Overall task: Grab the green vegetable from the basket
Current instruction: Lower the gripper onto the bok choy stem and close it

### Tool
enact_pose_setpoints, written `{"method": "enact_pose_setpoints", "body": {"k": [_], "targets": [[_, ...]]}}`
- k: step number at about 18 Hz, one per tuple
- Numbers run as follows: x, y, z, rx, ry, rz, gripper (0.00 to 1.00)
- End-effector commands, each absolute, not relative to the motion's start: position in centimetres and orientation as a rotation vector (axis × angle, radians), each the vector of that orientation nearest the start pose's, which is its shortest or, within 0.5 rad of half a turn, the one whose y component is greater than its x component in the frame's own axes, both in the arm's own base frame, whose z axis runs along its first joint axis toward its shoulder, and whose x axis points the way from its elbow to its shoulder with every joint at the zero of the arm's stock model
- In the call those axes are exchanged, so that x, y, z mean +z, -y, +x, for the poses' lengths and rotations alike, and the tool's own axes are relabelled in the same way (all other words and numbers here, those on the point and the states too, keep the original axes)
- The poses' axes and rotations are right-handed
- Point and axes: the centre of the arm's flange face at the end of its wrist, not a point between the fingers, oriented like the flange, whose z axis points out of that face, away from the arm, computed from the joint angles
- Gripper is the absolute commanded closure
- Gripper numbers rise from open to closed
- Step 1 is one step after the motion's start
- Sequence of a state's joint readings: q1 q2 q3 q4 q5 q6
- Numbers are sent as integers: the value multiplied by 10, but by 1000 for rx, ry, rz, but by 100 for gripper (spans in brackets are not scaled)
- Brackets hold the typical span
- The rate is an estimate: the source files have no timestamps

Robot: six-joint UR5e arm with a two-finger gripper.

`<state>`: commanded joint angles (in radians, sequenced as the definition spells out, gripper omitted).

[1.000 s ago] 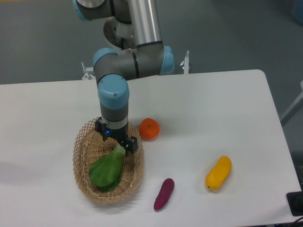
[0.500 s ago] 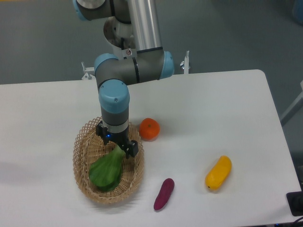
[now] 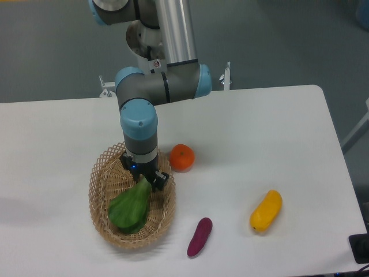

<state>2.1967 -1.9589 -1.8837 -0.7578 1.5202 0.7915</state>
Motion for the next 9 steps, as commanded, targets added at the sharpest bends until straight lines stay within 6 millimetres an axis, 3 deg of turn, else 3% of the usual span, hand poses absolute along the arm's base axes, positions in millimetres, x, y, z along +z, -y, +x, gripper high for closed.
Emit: {"method": "enact_pose_setpoints", "body": {"k": [9], "targets": [[230, -546, -225, 80, -265, -2988, 64]]}}
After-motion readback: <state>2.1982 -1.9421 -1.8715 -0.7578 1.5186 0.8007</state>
